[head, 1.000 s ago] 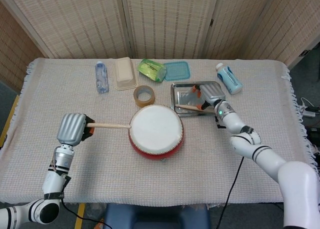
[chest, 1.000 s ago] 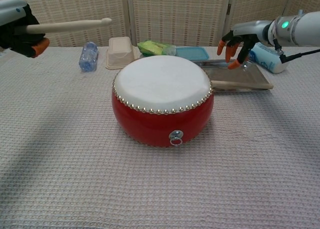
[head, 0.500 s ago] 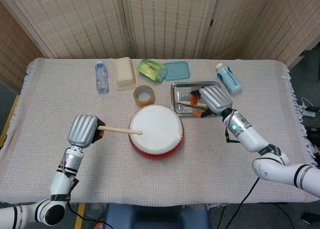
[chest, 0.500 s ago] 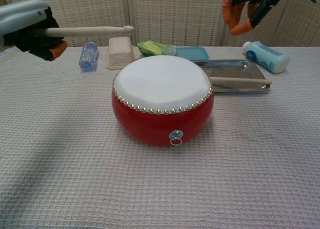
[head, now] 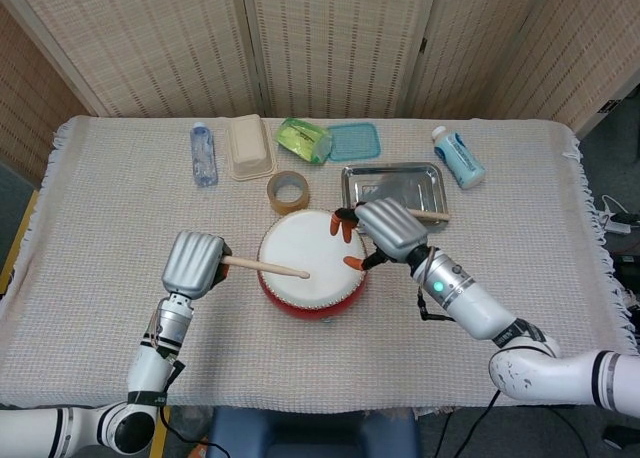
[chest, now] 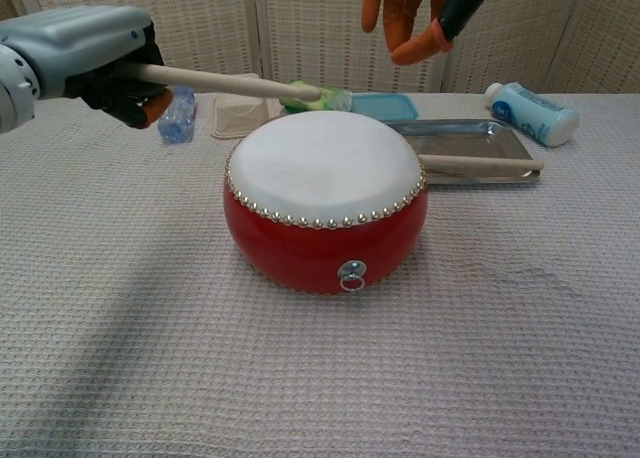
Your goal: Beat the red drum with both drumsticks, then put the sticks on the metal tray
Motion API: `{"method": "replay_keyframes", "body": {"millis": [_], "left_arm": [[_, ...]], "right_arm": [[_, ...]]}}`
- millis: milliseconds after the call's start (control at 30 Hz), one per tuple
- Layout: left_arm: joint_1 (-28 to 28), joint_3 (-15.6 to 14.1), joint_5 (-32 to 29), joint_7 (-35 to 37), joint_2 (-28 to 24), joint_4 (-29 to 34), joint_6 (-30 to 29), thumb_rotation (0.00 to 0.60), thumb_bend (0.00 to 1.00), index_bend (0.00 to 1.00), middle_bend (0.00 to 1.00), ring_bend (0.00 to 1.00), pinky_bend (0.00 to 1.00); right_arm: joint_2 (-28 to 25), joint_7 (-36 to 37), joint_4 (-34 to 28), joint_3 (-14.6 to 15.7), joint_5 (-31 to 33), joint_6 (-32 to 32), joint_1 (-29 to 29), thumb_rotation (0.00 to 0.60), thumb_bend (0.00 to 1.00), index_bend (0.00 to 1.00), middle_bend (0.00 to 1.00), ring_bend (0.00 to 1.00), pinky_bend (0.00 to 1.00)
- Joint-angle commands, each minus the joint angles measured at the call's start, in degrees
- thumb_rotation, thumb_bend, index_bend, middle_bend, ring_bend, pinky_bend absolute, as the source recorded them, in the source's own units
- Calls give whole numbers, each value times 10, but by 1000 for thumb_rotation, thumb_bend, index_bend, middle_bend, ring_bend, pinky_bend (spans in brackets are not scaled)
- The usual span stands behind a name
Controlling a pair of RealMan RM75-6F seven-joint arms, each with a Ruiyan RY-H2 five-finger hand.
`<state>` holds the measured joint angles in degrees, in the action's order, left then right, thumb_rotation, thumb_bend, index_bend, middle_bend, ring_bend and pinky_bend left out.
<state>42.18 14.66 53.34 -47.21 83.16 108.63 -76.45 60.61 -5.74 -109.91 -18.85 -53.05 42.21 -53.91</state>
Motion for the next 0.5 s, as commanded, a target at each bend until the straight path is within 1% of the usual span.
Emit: {"method": "replay_keyframes", "body": {"millis": [33,233,367,500], "left_arm": [[12,2,-17,-38,12,6,-19,600,646,1000,1000,1000,1000],[22,1,-16,-76,31,5,-47,600,647,1000,1000,1000,1000],[29,-2,-10,-94,43,1,-58,600,646,1000,1000,1000,1000],[36,-1,-9,-110,52,-2,-63,600,647,1000,1000,1000,1000]], "right_arm": [[29,-50,-18,12,59,21,-38,600,164,399,507,362,568],[77,-109,-30,22,139,61,-87,600,155,390,507,361,568],[106,-133,-31,21,177,87,-113,600,154,390,507,361,568],[129,-150,-26,14,213,106,-137,600,154,394,507,361,568]]}}
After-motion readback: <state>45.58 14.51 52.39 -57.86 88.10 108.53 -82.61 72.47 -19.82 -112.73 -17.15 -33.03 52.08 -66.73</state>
